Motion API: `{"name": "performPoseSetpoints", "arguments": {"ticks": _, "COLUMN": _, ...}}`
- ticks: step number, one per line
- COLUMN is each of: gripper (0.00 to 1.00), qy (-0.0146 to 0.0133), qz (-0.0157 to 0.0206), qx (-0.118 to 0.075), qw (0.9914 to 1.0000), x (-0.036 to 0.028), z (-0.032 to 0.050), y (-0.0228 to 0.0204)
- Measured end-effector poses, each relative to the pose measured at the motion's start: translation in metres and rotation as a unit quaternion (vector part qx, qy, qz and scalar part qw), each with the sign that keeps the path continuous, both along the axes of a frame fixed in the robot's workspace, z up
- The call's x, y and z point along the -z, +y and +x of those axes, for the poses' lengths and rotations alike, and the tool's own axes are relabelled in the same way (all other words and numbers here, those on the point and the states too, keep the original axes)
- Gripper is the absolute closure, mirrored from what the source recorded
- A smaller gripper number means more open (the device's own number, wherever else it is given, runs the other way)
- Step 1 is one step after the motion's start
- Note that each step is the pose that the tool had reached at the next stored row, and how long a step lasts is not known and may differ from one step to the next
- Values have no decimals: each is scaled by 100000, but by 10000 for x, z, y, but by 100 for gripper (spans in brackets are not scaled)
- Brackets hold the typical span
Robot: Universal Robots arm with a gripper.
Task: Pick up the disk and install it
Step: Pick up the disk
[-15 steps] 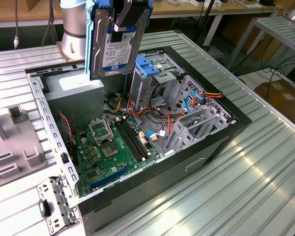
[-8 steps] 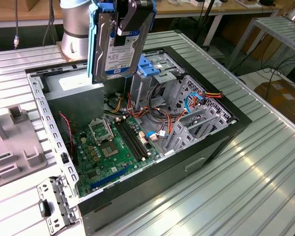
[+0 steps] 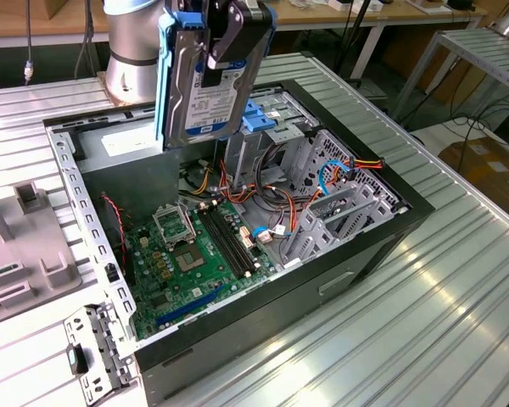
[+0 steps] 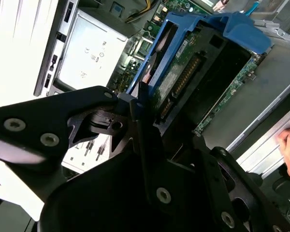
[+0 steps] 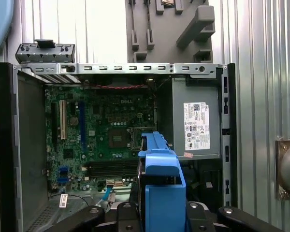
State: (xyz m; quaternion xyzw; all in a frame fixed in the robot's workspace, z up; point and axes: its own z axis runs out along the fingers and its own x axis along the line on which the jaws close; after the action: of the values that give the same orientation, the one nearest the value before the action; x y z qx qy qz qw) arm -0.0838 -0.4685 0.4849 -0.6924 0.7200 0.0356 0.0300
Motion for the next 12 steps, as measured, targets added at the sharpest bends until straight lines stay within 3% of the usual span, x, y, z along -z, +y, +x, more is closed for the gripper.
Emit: {"name": "performPoseSetpoints", "arguments": {"ticks": 12, "gripper": 64, "qy": 2, "qz": 270, "qx": 0, "qw": 100000, "x": 21, "z": 0, "y": -166}}
